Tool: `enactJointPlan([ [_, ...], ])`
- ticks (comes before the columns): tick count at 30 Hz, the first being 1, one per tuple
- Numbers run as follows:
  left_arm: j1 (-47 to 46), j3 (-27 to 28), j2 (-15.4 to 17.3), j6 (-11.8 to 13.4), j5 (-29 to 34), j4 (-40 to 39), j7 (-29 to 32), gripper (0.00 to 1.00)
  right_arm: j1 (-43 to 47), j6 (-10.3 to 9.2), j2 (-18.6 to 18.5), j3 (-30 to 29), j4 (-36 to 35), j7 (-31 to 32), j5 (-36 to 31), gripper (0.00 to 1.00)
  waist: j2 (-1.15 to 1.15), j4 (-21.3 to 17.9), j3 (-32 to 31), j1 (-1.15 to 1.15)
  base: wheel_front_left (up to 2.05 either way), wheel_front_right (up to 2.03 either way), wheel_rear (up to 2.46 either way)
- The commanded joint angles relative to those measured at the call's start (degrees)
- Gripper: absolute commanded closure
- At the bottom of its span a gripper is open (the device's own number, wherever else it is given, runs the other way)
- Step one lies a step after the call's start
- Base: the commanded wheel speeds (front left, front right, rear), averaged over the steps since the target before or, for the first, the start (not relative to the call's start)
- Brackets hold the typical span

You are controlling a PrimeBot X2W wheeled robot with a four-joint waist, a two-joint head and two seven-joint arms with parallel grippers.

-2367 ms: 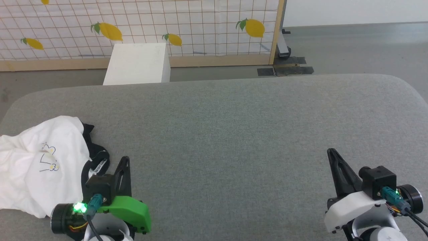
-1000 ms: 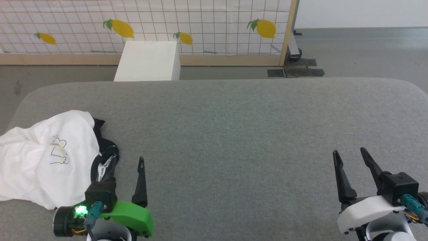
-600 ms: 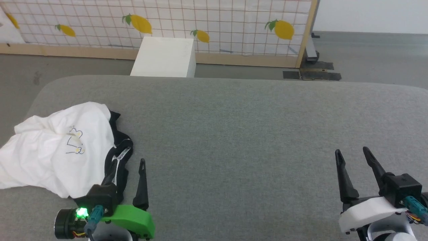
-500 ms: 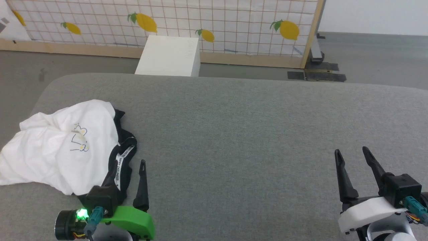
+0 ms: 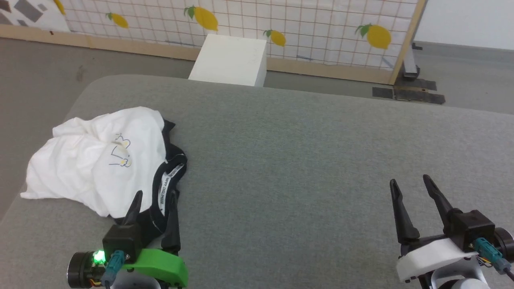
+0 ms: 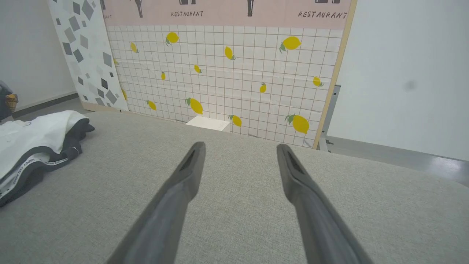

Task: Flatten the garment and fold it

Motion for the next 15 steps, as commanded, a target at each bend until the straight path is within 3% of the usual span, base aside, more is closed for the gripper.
enactJointPlan([
  [1, 0.72, -0.03, -0.15, 0.42, -0.72, -0.32, -0.66, 0.00, -0.56, -0.05, 0.07, 0.37, 0.17, -0.69, 0.14, 0.00, 0.00, 1.24, 0.45, 0.00, 0.00, 0.00, 0.00],
  [15, 1.35, -0.83, -0.18, 1.75, -2.16, -0.36, -2.30, 0.00, -1.75, -0.06, 0.08, 3.67, 1.34, -2.33, -0.71, 0.00, 0.00, 7.12, 1.59, 0.00, 0.00, 0.00, 0.00],
])
